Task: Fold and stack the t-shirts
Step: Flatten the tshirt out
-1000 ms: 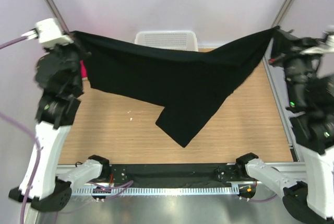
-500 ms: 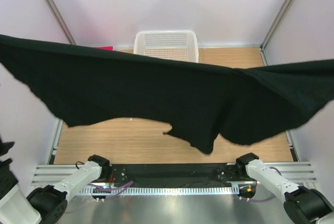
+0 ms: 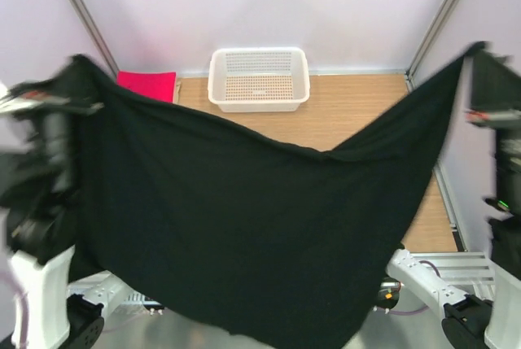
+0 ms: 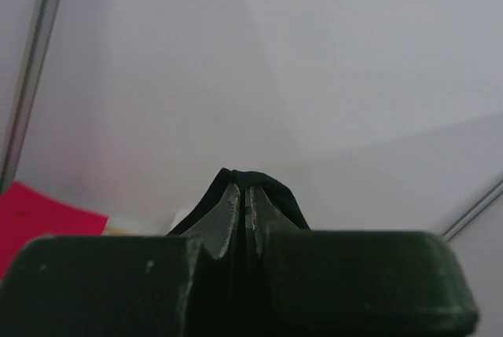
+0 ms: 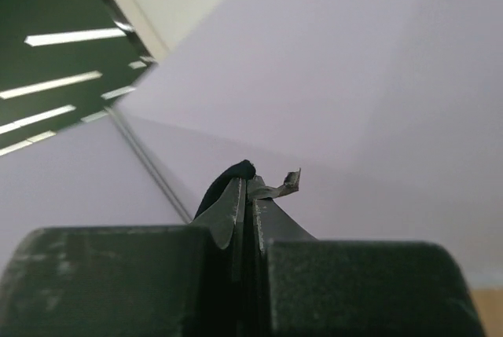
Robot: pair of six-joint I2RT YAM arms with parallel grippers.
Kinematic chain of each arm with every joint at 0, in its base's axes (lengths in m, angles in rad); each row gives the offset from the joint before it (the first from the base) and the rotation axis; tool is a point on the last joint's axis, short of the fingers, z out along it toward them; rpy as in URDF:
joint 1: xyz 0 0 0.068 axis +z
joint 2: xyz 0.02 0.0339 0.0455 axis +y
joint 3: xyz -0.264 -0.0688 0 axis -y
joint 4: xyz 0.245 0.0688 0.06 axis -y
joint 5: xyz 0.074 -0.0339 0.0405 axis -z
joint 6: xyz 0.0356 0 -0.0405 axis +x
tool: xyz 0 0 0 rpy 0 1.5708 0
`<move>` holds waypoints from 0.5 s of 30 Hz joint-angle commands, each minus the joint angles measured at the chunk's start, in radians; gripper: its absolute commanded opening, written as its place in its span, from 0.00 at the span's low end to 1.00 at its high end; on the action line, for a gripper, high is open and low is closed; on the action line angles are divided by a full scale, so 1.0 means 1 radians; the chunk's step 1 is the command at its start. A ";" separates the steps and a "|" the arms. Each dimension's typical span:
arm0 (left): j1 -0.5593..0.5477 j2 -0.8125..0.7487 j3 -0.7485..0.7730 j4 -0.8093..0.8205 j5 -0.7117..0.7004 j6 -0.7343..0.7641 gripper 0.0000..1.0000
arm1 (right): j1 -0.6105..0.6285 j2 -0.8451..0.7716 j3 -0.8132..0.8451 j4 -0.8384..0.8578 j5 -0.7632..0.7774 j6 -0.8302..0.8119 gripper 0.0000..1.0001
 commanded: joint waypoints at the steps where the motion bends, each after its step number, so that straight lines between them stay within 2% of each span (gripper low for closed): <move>1: 0.001 0.105 -0.181 0.027 -0.030 0.034 0.00 | -0.004 0.011 -0.208 0.021 0.113 -0.109 0.01; 3: -0.001 0.140 -0.264 0.050 -0.040 0.060 0.01 | -0.003 0.004 -0.325 0.061 0.162 -0.185 0.01; 4: 0.002 0.178 -0.339 0.079 -0.053 0.063 0.00 | -0.003 -0.005 -0.447 0.075 0.177 -0.249 0.01; 8: 0.022 0.310 -0.500 0.199 -0.088 0.109 0.00 | -0.003 0.016 -0.733 0.213 0.329 -0.310 0.01; 11: 0.025 0.454 -0.549 0.317 -0.122 0.186 0.00 | -0.004 0.110 -0.858 0.347 0.398 -0.362 0.01; 15: 0.040 0.623 -0.530 0.381 -0.133 0.224 0.00 | -0.018 0.273 -0.912 0.452 0.421 -0.458 0.01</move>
